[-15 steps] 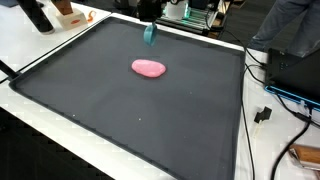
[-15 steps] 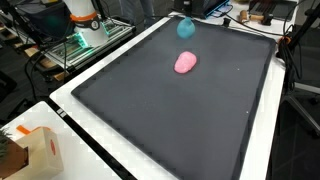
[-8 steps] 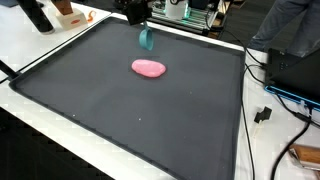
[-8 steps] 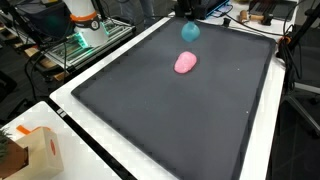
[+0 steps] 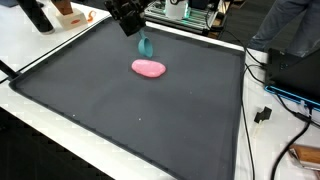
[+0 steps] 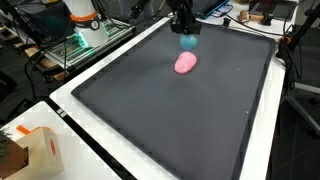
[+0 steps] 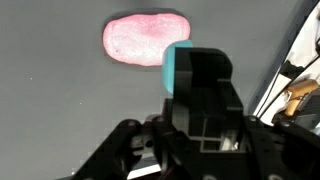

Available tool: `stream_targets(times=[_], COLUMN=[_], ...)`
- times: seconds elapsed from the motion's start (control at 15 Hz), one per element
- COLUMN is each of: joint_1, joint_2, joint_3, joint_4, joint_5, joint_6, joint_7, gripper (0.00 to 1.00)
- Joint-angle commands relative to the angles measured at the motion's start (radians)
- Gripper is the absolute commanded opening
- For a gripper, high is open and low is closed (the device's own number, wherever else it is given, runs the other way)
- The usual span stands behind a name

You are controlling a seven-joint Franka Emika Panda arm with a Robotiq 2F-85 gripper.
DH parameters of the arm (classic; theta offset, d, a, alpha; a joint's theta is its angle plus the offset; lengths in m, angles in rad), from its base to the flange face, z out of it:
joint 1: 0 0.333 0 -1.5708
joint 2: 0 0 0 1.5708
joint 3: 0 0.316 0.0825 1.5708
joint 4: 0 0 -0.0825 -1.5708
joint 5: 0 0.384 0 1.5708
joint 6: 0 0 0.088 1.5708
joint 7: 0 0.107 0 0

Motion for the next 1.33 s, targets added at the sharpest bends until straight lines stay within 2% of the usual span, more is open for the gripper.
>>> stream_targets(times=[0.0, 0.27, 0.6, 1.27], joint_1=[-0.045, -0.086, -0.123, -0.163], joint_2=[0.035, 0.087, 0.161, 0.314], joint_3=[-0.006, -0.019, -0.028, -0.035], joint_4=[0.009, 0.023, 0.058, 0.152], joint_5=[0.132, 0.220, 0.292, 0.379], joint_6=[-0.068, -0.138, -0.218, -0.331], joint_7=[-0.164, -0.299, -0.399, -0.439], gripper=[0.25, 0.25, 0.25, 0.25])
